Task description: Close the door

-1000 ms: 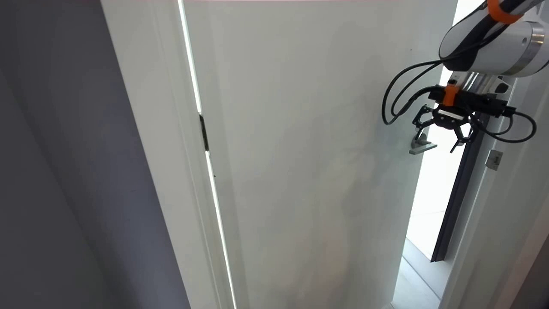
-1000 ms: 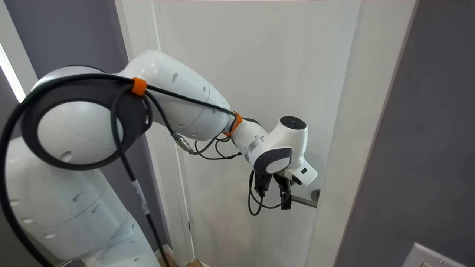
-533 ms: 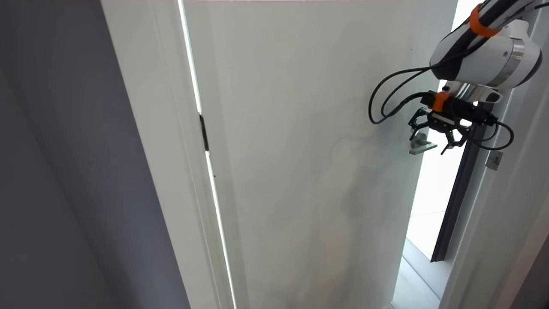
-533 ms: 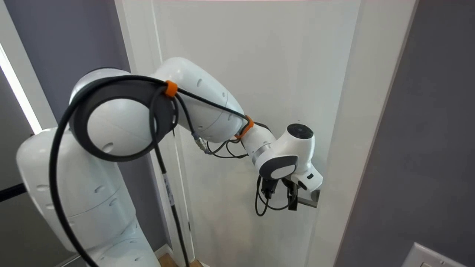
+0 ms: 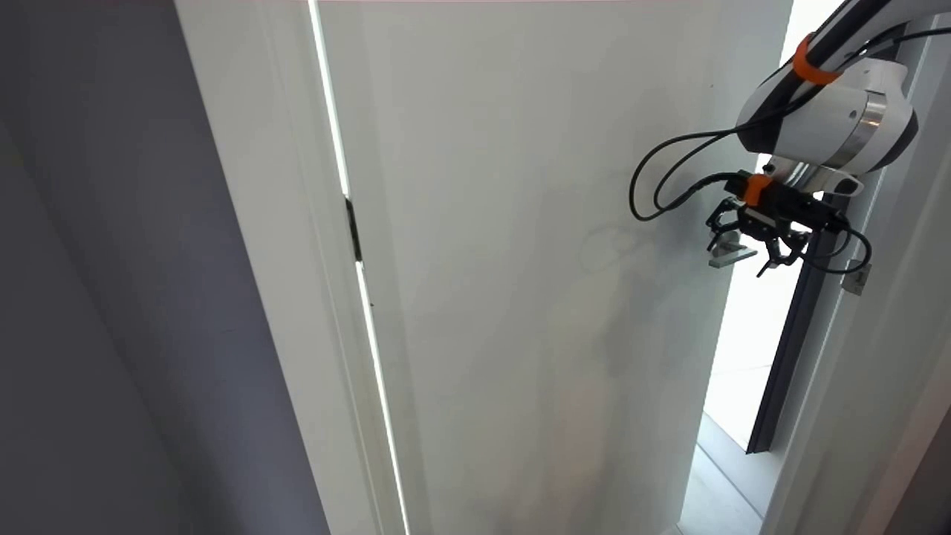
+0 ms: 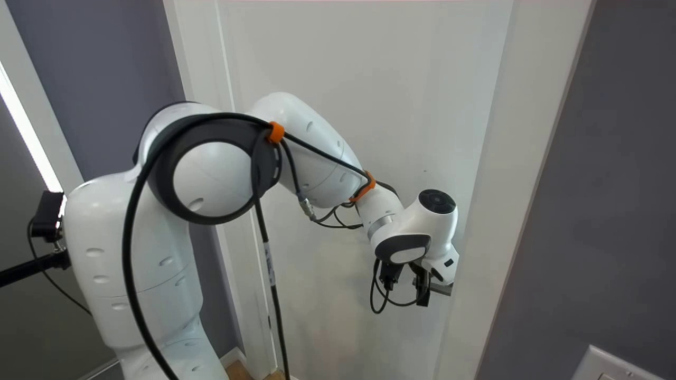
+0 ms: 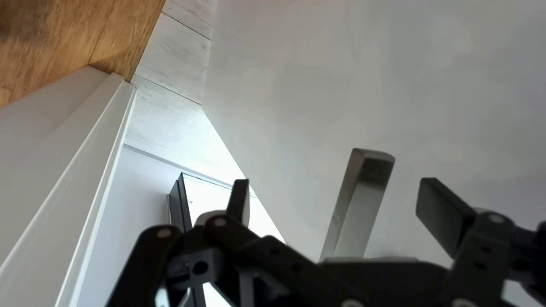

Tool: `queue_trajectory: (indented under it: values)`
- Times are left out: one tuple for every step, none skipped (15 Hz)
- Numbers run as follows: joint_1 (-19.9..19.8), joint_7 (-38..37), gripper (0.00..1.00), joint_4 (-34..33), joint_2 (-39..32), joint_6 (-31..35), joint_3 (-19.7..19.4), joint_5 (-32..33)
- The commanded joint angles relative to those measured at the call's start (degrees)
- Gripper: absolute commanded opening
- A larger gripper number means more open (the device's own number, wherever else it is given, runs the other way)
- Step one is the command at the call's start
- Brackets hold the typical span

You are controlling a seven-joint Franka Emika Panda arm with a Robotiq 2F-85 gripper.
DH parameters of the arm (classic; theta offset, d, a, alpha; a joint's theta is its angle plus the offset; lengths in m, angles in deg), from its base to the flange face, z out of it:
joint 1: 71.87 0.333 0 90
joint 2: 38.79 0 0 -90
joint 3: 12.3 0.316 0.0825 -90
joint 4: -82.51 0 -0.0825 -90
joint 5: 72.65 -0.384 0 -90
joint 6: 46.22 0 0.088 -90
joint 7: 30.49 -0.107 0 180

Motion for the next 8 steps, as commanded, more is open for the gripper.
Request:
queue_trajectory:
  values:
    - [0.4,3.7,1.00,-2.2,-2.8,0.8,-0.4,-5.1]
    - [0.3,4.5,1.00,-2.5,-3.2,0.8,-0.3,-6.0]
    - [0.2,4.9,1.00,-2.7,-3.5,0.8,-0.3,-6.6]
    - [0.1,5.4,1.00,-2.9,-3.8,0.7,-0.4,-7.1]
    - [0.0,5.7,1.00,-3.1,-4.2,0.6,-0.4,-7.6]
    - [-0.1,5.8,1.00,-3.3,-4.6,0.7,-0.5,-7.9]
    - [-0.2,5.8,1.00,-3.3,-4.8,0.7,-0.6,-7.9]
    - [-0.2,5.5,1.00,-3.3,-4.9,0.6,-0.8,-7.4]
